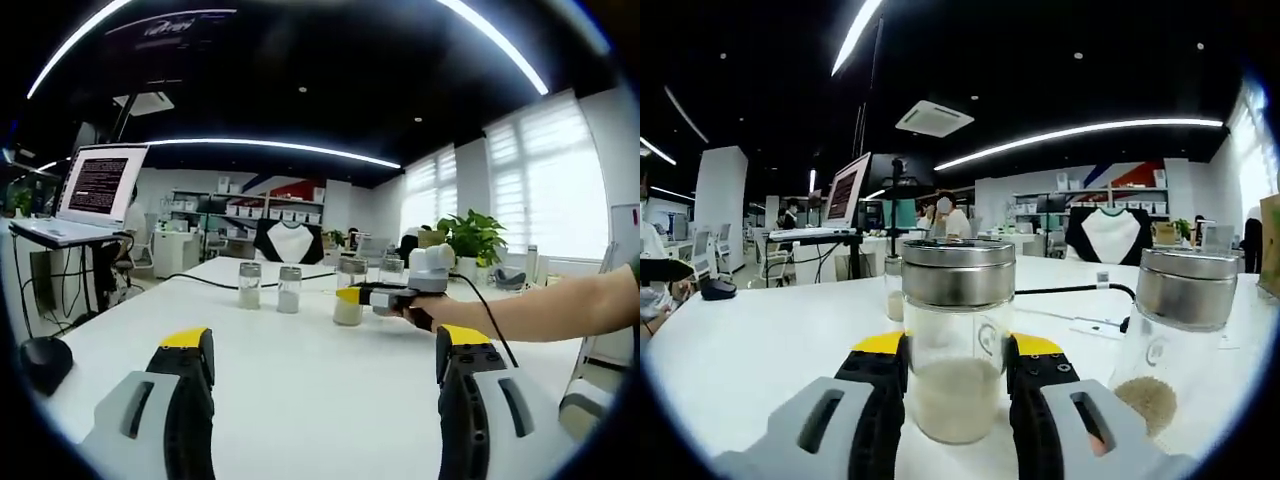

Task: Rotate the seasoning bottle until the label or dispensing opening points toward the visible target arrow and the bottle remains upright within the marked orientation range

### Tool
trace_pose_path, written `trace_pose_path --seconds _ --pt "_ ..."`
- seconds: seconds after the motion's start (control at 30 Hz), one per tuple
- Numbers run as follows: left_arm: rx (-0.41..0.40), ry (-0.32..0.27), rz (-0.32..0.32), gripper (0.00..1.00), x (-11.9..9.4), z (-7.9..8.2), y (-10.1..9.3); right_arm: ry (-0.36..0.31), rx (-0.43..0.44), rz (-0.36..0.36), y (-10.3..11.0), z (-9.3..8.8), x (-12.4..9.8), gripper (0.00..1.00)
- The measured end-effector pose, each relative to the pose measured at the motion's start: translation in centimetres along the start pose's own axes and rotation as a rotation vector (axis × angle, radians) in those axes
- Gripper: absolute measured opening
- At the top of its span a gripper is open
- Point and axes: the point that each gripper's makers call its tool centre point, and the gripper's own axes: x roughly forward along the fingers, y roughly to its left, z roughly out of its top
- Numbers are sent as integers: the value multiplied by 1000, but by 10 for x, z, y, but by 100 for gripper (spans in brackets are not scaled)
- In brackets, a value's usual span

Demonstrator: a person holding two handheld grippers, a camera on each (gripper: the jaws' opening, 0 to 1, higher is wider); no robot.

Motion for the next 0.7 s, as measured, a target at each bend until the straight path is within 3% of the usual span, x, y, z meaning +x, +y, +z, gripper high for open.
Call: trace_pose_path --seconds 0.1,0.7 --pt "35 -3 7 97 0 1 -1 3 -2 17 3 1 -6 37" --pt "14 3 -10 97 -3 -5 -5 -2 -9 153 35 -5 -47 37"
